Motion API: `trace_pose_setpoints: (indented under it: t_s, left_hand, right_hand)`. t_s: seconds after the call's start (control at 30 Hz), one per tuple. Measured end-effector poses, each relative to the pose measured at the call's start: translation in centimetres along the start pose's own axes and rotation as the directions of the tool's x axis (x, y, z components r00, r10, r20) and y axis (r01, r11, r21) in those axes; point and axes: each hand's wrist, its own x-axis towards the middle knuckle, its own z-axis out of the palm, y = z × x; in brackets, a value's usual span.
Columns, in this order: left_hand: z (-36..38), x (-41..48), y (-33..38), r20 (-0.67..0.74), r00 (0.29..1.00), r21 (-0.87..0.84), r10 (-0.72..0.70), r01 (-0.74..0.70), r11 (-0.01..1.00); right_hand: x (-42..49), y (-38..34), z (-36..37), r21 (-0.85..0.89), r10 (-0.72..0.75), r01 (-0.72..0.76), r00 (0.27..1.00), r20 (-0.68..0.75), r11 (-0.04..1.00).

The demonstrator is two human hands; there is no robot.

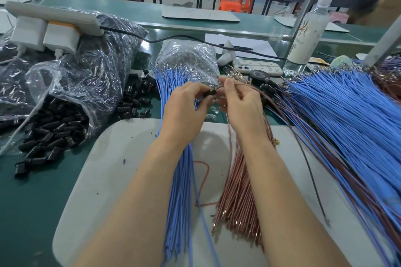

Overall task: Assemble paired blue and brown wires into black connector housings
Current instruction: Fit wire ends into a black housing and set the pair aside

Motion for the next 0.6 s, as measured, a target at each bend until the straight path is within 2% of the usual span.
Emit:
trace_pose_setpoints:
  t_s: [0.1,0.17,0.4,0.5,0.6]
  left_hand:
    - [0.1,-0.15,0.1,0.041,0.999,-0.021,-0.024,0.025,0.999]
    - [0.09,-0.18,0.14,0.042,0.999,-0.022,-0.027,0.028,0.999]
    - [-0.09,-0.12,0.41,0.012,1.0,-0.055,0.014,-0.013,0.998]
    - [-0.19,-0.12,0.28,0.014,1.0,-0.082,0.002,-0.001,0.997]
    - [-0.15,-0.08,0.06,0.03,0.999,-0.03,-0.012,0.013,0.999]
  right_hand:
    - [0.37,0.03,-0.51,0.189,0.057,-0.039,0.994,-0.091,0.981]
    - [0.47,0.06,-0.83,0.264,0.101,-0.081,0.993,-0.062,0.961]
    - [0.49,0.21,-0.72,0.098,0.077,-0.071,0.995,-0.064,0.993]
    - [0.33,0.11,-0.63,0.116,0.087,-0.084,0.996,-0.023,0.99]
    - [0.3,-0.02,-0.69,0.146,0.07,-0.066,0.997,-0.028,0.987]
